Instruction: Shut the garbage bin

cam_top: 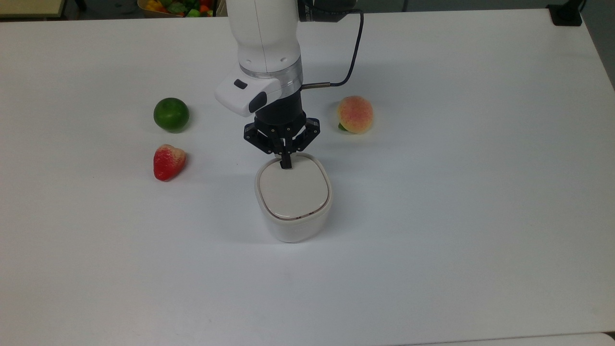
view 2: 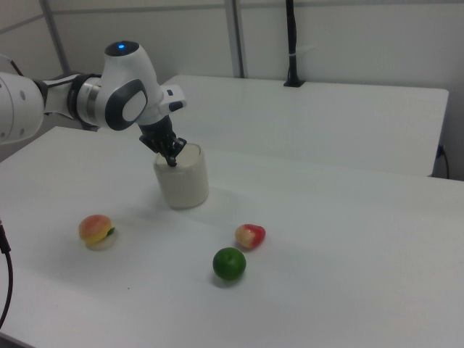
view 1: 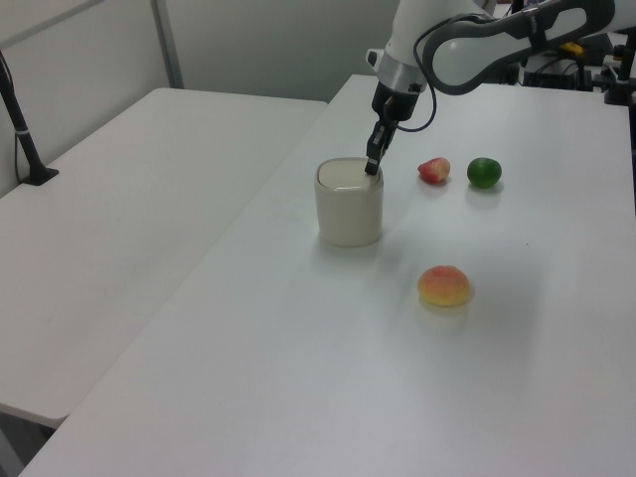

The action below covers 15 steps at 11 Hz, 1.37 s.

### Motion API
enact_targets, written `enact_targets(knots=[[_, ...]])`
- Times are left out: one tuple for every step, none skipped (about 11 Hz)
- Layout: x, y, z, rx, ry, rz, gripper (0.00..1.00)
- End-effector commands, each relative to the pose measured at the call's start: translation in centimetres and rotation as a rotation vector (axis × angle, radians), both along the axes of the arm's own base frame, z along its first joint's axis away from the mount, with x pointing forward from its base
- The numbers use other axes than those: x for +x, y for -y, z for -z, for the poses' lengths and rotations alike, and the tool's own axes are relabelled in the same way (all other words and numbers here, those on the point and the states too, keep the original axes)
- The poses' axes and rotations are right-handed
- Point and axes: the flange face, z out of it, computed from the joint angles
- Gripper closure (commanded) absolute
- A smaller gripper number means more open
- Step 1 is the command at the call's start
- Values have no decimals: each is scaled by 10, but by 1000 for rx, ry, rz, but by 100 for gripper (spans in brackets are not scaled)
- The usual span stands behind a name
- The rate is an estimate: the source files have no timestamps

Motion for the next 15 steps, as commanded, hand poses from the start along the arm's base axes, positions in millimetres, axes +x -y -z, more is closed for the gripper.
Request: enact_targets(knots=[[-3,5,20,-25,-35,-21,100],[-2,5,20,-25,-35,-20,100],[-2,6,13,-21,-25,-16,100],[-3,8,0,-16,-10,-11,100],[-5,13,-14,-12,6,-4,100],[-8,14,-26,-6,21,1,100],[-10,20,-39,2,37,12,100],[-12,21,-50,9,47,16,100],[-18,27,-60,14,33,21,100],[-25,31,-74,15,24,21,100],[-34,34,-91,19,16,23,100],[-45,36,-106,22,-12,23,95],[-59,40,-122,24,-49,22,84],[-74,53,-138,28,-89,38,66],[-88,59,-152,30,-123,38,51]])
